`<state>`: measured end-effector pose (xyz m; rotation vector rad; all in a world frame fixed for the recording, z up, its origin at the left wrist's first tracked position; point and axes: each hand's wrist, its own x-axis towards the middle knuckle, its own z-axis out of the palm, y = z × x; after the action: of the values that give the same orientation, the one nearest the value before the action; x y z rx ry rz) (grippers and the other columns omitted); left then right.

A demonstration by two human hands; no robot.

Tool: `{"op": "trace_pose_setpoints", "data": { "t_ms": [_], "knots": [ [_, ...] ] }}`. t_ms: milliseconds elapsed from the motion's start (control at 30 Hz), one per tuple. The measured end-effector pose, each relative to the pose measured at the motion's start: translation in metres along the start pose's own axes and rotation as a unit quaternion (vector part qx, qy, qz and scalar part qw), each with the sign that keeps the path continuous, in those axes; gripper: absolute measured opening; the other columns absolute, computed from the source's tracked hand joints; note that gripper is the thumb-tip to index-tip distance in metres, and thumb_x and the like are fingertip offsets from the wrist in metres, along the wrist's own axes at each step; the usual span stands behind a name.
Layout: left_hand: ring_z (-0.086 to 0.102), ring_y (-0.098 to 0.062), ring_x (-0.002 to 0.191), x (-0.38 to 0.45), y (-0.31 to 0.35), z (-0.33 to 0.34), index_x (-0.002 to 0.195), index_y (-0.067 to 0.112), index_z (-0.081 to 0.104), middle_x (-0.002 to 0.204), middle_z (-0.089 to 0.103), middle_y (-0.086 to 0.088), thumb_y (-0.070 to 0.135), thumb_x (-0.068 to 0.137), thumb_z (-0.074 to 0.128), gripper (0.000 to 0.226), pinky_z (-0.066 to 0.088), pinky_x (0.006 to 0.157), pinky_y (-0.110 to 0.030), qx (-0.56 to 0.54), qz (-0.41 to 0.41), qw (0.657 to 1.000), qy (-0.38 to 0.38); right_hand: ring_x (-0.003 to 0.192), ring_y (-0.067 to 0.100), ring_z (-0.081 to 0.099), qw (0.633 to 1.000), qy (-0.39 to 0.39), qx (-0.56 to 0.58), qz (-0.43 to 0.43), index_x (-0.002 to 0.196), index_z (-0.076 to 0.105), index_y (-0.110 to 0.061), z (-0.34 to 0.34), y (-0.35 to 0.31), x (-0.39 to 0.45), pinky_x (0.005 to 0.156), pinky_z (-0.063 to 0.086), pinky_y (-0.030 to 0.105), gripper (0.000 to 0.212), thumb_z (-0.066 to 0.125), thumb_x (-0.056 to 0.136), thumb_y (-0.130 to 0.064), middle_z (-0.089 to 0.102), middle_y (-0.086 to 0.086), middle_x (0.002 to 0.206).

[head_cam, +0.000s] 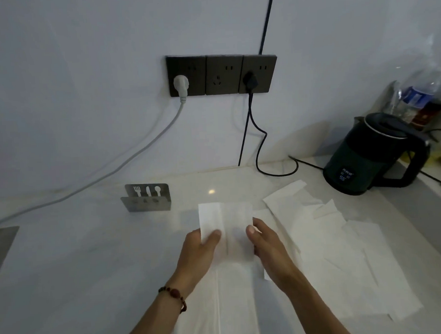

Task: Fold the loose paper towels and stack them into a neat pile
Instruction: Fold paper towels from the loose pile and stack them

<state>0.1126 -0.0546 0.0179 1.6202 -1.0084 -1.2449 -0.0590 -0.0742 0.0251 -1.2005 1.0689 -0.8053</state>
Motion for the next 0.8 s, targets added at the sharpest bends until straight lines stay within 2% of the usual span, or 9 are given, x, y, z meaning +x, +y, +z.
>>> {"op": "trace_pose_setpoints", "data": {
  "t_ms": [67, 100, 133, 233, 333, 467, 567, 700, 800],
  "knots": [
    [0.070, -0.015, 0.086, -0.008, 0.005, -0.005, 0.099, 0.019, 0.071, 0.092, 0.075, 0.002, 0.025, 0.095, 0.056, 0.017, 0.059, 0.080, -0.035, -0.014, 0.008, 1.000, 0.011, 0.077, 0.011, 0.066, 0.997, 0.051, -0.055, -0.012, 0.091, 0.064, -0.018, 0.009, 0.000, -0.007, 0.071, 0.052, 0.026, 0.022, 0.070, 0.084, -0.038, 0.069, -0.008, 0.080],
    [0.070, -0.015, 0.085, -0.011, 0.006, -0.007, 0.096, 0.020, 0.071, 0.090, 0.075, 0.002, 0.025, 0.095, 0.056, 0.016, 0.059, 0.079, -0.033, -0.017, 0.014, 1.000, 0.016, 0.063, 0.011, 0.054, 0.993, 0.087, -0.084, -0.014, 0.071, 0.054, -0.014, 0.011, 0.003, -0.008, 0.060, 0.044, 0.023, 0.027, 0.071, 0.085, -0.029, 0.056, -0.009, 0.064],
    [0.070, -0.015, 0.083, -0.014, 0.008, -0.010, 0.092, 0.020, 0.071, 0.088, 0.075, 0.002, 0.025, 0.095, 0.057, 0.015, 0.058, 0.077, -0.032, -0.020, 0.018, 0.999, 0.024, 0.058, 0.013, 0.042, 0.988, 0.119, -0.102, -0.011, 0.062, 0.044, -0.012, 0.014, 0.005, -0.009, 0.055, 0.036, 0.024, 0.037, 0.070, 0.086, -0.023, 0.043, -0.005, 0.059],
    [0.070, -0.020, 0.082, -0.021, 0.011, -0.024, 0.088, 0.018, 0.071, 0.086, 0.075, -0.003, 0.027, 0.096, 0.057, 0.019, 0.057, 0.077, -0.036, -0.029, 0.028, 0.997, 0.059, 0.061, 0.018, 0.035, 0.979, 0.196, -0.055, -0.019, 0.068, 0.042, 0.000, 0.021, 0.004, -0.013, 0.056, 0.031, 0.032, 0.039, 0.065, 0.089, -0.023, 0.037, 0.004, 0.064],
    [0.069, -0.028, 0.081, -0.025, 0.012, -0.038, 0.087, 0.012, 0.070, 0.086, 0.073, -0.013, 0.029, 0.095, 0.058, 0.023, 0.057, 0.076, -0.043, -0.034, 0.045, 0.995, 0.084, 0.059, 0.012, 0.035, 0.967, 0.240, -0.078, -0.039, 0.072, 0.049, 0.001, 0.031, -0.003, -0.019, 0.057, 0.030, 0.028, 0.034, 0.061, 0.092, -0.023, 0.038, 0.001, 0.063],
    [0.070, -0.015, 0.075, -0.031, 0.009, -0.055, 0.086, 0.021, 0.069, 0.082, 0.074, 0.000, 0.028, 0.095, 0.059, 0.016, 0.058, 0.065, -0.029, -0.022, 0.062, 0.993, 0.098, 0.054, 0.009, 0.036, 0.967, 0.227, -0.099, -0.061, 0.066, 0.053, -0.006, 0.047, -0.012, -0.028, 0.053, 0.033, 0.021, 0.029, 0.059, 0.091, -0.018, 0.042, -0.006, 0.056],
    [0.069, -0.015, 0.074, -0.035, -0.005, -0.071, 0.084, 0.019, 0.068, 0.081, 0.073, 0.002, 0.026, 0.095, 0.058, 0.017, 0.055, 0.063, -0.028, 0.022, 0.037, 0.995, 0.095, 0.051, 0.009, 0.044, 0.977, 0.185, -0.104, 0.003, 0.063, 0.056, -0.008, 0.057, -0.004, -0.030, 0.050, 0.038, 0.021, 0.030, 0.059, 0.091, -0.019, 0.049, -0.007, 0.053],
    [0.069, -0.014, 0.078, -0.042, -0.041, -0.090, 0.086, 0.021, 0.069, 0.083, 0.072, 0.007, 0.027, 0.094, 0.058, 0.015, 0.056, 0.071, -0.032, 0.098, -0.011, 0.993, 0.061, 0.054, 0.013, 0.038, 0.974, 0.130, -0.164, 0.088, 0.060, 0.046, -0.013, 0.071, 0.035, -0.038, 0.050, 0.033, 0.025, 0.036, 0.057, 0.093, -0.018, 0.041, -0.002, 0.055],
    [0.066, -0.011, 0.078, -0.050, -0.064, -0.099, 0.083, 0.028, 0.065, 0.083, 0.069, 0.011, 0.025, 0.094, 0.058, 0.013, 0.053, 0.067, -0.028, 0.143, -0.029, 0.988, 0.048, 0.051, 0.015, 0.045, 0.960, 0.125, -0.212, 0.137, 0.060, 0.050, -0.007, 0.084, 0.063, -0.044, 0.052, 0.044, 0.030, 0.035, 0.060, 0.090, -0.021, 0.048, 0.001, 0.056]
  ]
}}
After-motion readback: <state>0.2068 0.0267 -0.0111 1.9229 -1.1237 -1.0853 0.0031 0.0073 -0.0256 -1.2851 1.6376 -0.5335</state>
